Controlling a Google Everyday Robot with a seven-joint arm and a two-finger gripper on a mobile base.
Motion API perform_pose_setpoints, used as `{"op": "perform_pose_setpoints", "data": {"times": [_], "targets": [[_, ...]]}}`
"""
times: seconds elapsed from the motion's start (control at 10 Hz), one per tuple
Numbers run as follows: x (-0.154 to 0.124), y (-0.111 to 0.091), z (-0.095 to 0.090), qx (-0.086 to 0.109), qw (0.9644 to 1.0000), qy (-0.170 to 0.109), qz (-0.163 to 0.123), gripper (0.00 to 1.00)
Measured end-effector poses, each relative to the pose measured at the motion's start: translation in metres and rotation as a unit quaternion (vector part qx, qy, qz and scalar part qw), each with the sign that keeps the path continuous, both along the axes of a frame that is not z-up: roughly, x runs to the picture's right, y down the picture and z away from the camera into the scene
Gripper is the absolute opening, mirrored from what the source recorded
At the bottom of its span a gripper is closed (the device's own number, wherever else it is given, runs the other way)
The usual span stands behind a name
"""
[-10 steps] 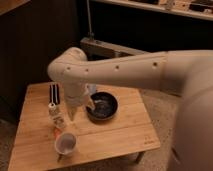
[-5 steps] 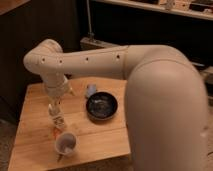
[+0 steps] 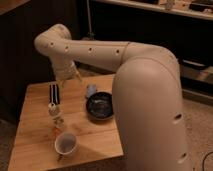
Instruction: Move the arm in a circular motion
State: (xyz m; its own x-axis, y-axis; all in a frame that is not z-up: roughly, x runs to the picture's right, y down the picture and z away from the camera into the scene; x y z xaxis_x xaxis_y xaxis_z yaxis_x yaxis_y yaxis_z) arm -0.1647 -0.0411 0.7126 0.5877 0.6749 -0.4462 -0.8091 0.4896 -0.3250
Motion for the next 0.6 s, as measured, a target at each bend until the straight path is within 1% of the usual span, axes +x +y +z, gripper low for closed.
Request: {"op": "perform_pose_setpoints", "data": {"times": [0.1,0.2,0.3,0.5,0.6], "targets": [[0.018,-0.016,0.007,0.007,0.9997,0.012,0.019,0.65],[0.038,-0.027,0.01,0.013,0.999,0.024,0.035,0.65],[0.059,-0.032,0.011,0.017,0.9979,0.036,0.052,0.65],[0.112,-0.031,0.001,0.024,0.993,0.061,0.098,0.65],[0.132,-0.027,-0.004,0.026,0.9906,0.07,0.115,0.65]]}}
